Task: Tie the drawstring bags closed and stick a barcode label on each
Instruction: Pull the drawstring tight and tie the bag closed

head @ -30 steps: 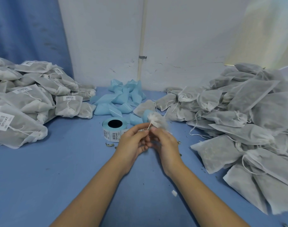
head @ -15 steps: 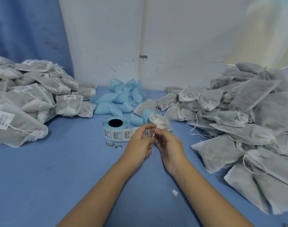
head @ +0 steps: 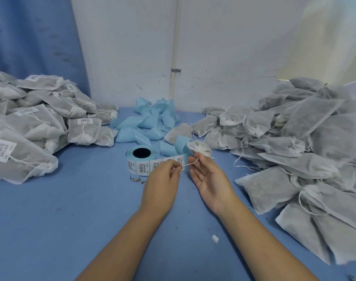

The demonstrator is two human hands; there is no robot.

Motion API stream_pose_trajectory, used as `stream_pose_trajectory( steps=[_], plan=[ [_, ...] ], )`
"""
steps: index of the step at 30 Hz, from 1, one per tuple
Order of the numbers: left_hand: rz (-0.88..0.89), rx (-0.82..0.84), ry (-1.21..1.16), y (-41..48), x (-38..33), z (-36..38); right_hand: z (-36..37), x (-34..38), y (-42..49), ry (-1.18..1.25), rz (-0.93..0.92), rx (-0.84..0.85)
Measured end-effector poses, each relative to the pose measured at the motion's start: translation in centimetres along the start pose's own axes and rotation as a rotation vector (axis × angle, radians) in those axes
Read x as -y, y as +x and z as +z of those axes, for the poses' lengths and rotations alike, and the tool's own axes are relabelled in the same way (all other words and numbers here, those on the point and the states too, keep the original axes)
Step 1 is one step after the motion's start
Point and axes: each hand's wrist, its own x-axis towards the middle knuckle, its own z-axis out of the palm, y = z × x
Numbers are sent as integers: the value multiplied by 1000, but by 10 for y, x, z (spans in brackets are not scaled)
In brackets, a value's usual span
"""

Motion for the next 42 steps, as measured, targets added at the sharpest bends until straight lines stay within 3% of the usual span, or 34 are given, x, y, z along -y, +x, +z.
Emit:
stream_pose_trajectory(
  steps=[3, 7, 11, 15, 17, 21, 27, 31, 35, 42],
  plan=[
    [26, -32, 227, 2, 4, -7, 0, -1, -1, -214, -138, -73],
    [139, -60, 348, -2, -5, -9, 2, -5, -8, -927, -476, -143],
    [258, -84, 364, -4, -12, -5, 1, -6, -12, -1503, -644, -185],
    [424, -57, 410, -3, -15, -2, -7, -3, -14, -1872, -711, -189],
    [468, -11, 384, -2, -14, 4, -10, -3, -16, -1911, -721, -191],
    [221, 62, 86, 0, -10, 12, -13, -3, -17, -1896, -676, -126],
    [139, 129, -136, -2, -10, 10, -11, -3, -23, -1793, -782, -94],
    [170, 109, -87, -4, -11, 9, -9, -5, -25, -1695, -853, -93],
    [256, -105, 242, -7, -10, 4, -11, -7, -23, -1704, -830, -86],
    [368, 141, 50, -3, -7, 3, -13, -11, -17, -1588, -885, -59]
  ],
)
